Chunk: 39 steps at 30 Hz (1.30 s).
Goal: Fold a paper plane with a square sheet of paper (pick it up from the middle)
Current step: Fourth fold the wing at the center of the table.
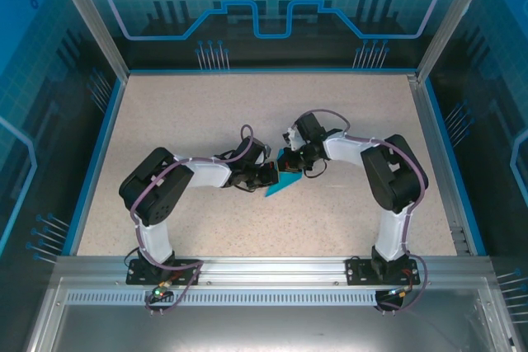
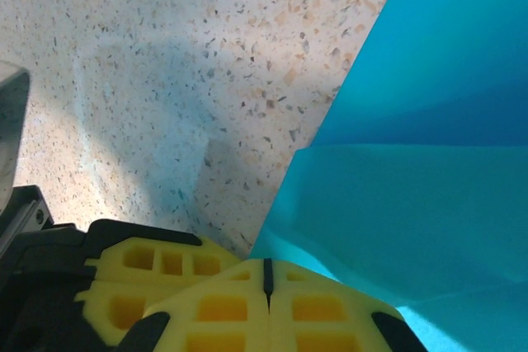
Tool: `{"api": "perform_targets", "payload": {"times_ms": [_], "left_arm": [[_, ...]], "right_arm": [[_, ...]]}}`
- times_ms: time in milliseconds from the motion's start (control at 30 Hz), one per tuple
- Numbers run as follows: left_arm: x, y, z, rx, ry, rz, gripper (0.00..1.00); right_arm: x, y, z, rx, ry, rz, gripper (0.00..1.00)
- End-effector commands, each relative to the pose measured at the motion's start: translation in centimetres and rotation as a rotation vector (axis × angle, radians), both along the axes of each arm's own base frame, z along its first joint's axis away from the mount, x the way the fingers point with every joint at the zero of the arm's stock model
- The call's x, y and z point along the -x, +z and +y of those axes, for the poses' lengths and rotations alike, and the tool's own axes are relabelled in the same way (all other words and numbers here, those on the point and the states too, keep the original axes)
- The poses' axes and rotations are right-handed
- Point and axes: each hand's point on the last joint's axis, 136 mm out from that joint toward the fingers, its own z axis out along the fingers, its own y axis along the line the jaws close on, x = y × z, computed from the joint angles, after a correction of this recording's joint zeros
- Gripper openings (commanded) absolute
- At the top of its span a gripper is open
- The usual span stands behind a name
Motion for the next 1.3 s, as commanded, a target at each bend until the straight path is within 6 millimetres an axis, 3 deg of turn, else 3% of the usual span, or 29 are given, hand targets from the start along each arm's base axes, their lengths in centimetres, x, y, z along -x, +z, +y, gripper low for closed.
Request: {"api": "perform_targets", "payload": {"times_ms": [0,300,433,700,900,1100,1167,1267], "left_arm": [[3.0,-4.0,2.2,-0.123,-0.014,0.144,0.0],[3.2,-4.2,2.4,-0.132,-0.011,0.155,0.0],[3.4,-4.4,2.6,-0.142,-0.013,0.164,0.0],[3.7,-4.6,2.7,-0.15,-0.017,0.179,0.0],[3.8,-4.5,2.5,-0.143,-0.026,0.18,0.0],[3.6,-4.2,2.2,-0.143,-0.033,0.174,0.0],[3.5,-4.2,2.2,-0.144,-0.032,0.172,0.0],[3.5,-4.2,2.2,-0.147,-0.031,0.17,0.0]], "right_arm": [[1.5,-2.6,-0.1,0.035,0.017,0.082,0.01],[1.0,-3.6,-2.1,0.071,-0.027,0.094,0.01],[-0.7,-3.8,-3.8,0.074,-0.076,0.086,0.0],[-6.0,-3.0,-7.3,0.034,-0.224,0.053,0.01],[-8.1,-2.0,-9.8,0.045,-0.296,0.017,0.01],[-7.4,2.8,-8.7,0.033,-0.255,-0.09,0.02],[-6.3,3.3,-7.4,0.031,-0.218,-0.098,0.02],[-4.4,2.5,-5.4,0.016,-0.177,-0.058,0.02]]}}
